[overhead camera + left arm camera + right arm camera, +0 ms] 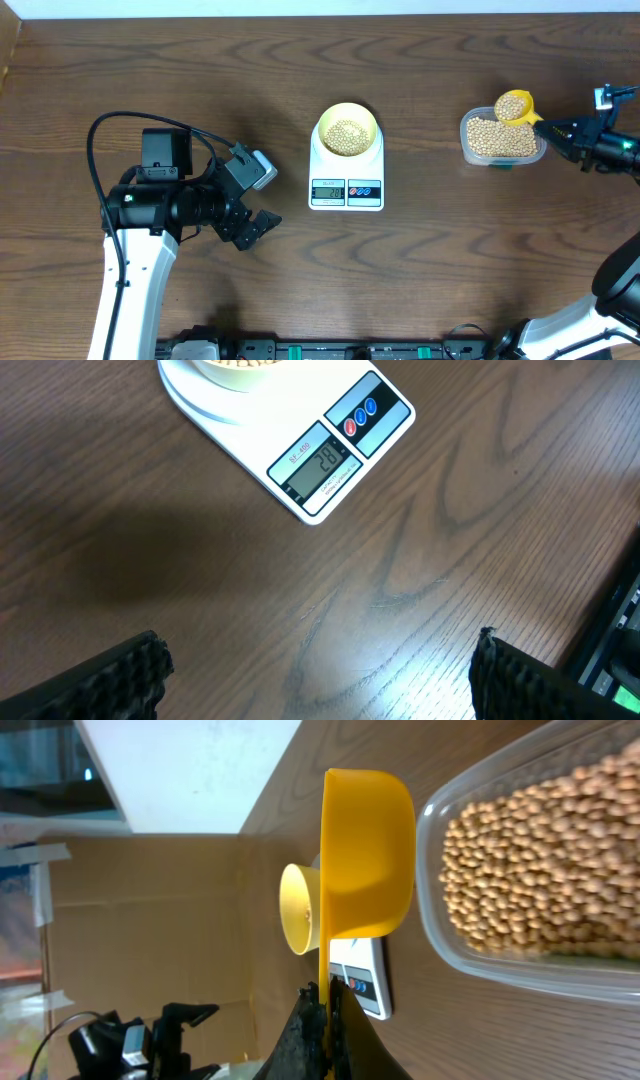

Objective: Scoop item into bowl and weigh 50g on scale
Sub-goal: 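Lower the scoop into the soybeans and drag it to refill, then lift the refilled scoop and move it left over the yellow bowl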

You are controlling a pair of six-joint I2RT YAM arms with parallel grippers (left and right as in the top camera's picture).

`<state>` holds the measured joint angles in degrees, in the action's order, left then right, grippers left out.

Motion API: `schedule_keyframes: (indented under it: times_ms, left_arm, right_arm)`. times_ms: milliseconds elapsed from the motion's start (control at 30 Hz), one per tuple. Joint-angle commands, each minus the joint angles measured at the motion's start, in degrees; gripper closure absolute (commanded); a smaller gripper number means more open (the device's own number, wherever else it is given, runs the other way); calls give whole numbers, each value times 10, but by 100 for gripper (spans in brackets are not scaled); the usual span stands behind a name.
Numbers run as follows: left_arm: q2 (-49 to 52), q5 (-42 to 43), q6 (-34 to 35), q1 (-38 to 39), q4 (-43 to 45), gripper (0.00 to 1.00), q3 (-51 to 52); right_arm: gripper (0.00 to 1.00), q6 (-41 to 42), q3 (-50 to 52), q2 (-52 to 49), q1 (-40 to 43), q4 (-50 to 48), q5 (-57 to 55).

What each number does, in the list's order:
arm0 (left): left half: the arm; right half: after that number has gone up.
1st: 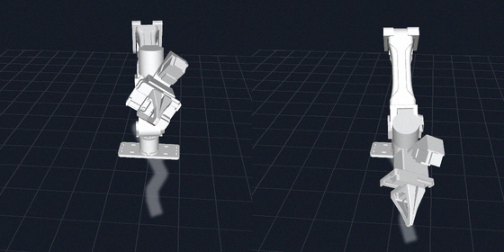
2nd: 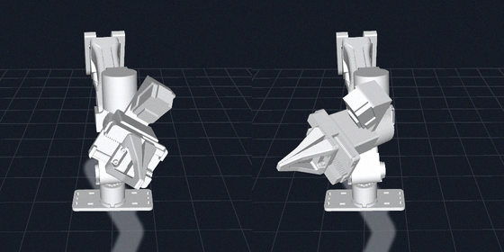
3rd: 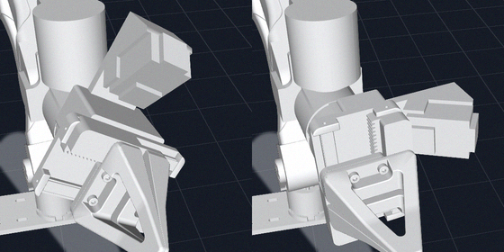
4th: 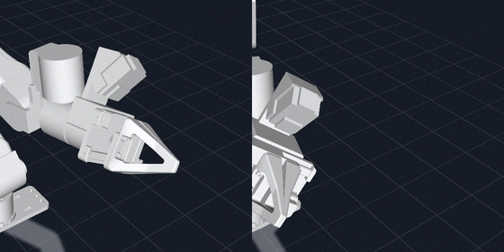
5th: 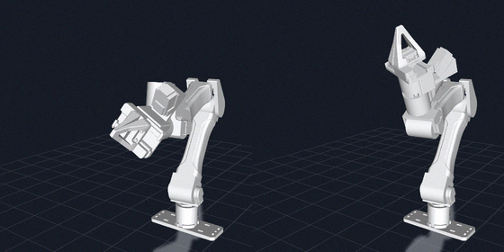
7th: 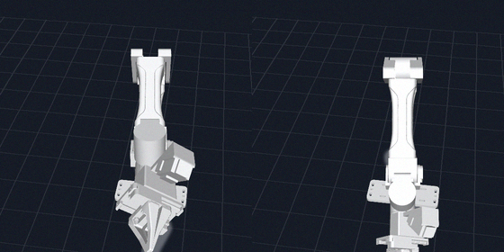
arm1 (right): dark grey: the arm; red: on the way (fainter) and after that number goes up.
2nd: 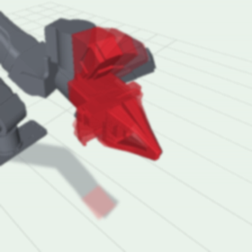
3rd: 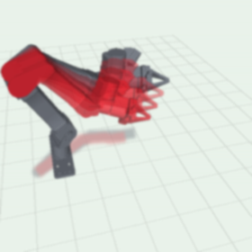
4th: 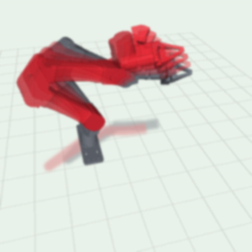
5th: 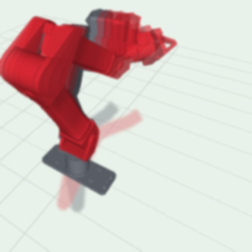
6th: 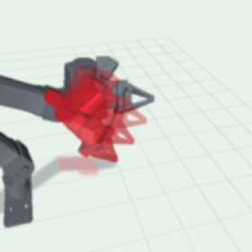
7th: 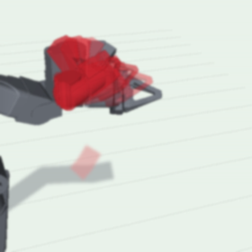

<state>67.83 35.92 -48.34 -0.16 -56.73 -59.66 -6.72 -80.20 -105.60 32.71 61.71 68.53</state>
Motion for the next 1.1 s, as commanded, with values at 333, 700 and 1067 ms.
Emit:
schedule_keyframes:
  times_ms: [333, 700, 1067]
  left_arm:
    - [2, 9, -9, -2, -2, 2, -14]
    - [2, 9, -9, -2, -2, 2, -14]
    - [2, 9, -9, -2, -2, 2, -14]
  right_arm:
    - [99, 25, -6, -5, -72, -28, 90]
    - [99, 191, -6, -5, -161, -193, 90]
    - [99, 275, -6, -5, -217, -294, 79]
